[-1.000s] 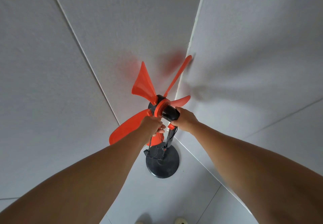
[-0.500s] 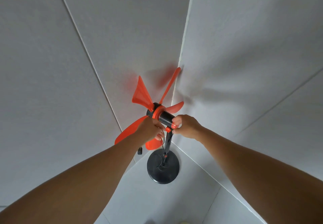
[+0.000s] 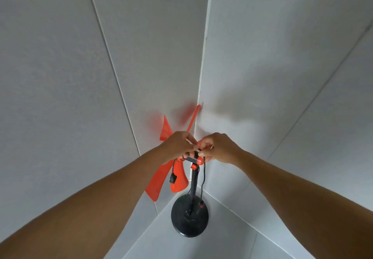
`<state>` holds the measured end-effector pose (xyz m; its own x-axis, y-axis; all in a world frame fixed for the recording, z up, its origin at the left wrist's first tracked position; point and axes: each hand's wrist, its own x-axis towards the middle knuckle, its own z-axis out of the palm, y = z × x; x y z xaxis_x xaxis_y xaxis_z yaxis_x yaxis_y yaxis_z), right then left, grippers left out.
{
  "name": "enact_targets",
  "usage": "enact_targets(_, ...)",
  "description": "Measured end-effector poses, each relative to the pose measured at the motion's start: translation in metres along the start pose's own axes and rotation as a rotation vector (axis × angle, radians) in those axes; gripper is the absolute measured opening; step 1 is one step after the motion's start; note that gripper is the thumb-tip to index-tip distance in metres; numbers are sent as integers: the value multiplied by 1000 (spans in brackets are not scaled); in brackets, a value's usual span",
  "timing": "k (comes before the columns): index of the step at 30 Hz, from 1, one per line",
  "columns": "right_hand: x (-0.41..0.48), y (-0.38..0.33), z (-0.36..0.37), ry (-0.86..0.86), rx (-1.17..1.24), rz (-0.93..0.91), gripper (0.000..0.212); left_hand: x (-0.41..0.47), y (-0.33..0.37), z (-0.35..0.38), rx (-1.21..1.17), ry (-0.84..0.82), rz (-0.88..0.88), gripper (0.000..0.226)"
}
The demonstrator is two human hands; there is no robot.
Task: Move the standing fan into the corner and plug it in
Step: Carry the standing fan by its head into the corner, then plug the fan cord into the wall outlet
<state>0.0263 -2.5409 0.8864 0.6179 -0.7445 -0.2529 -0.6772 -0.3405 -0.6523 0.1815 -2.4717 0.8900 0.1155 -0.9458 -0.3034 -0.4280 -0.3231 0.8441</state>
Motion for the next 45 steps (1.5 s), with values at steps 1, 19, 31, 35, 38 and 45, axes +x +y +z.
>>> enact_targets(1, -4, -5, -6, 18, -80, 7, 11, -3, 4, -3, 15, -15, 6, 10)
enact_targets(19, -51, -38, -92, 350, -592, 270, 23, -22, 95, -48, 328, 140, 254, 38)
enact_targets(31, -60, -92, -157, 412, 32, -8, 2, -18, 200, -65, 331, 170, 417, 12)
enact_targets(35, -63, -100, -184, 530, -17, -15, 11, -20, 226, -71, 470, 183, 415, 21)
enact_targets(38, -64, -107, -203, 601, -81, 46, 13, -23, 244, -79, 511, 153, 393, 26)
enact_targets(45, -72, -121, -238, 723, -108, 154, 23, -19, 276, -95, 445, 200, 440, 29)
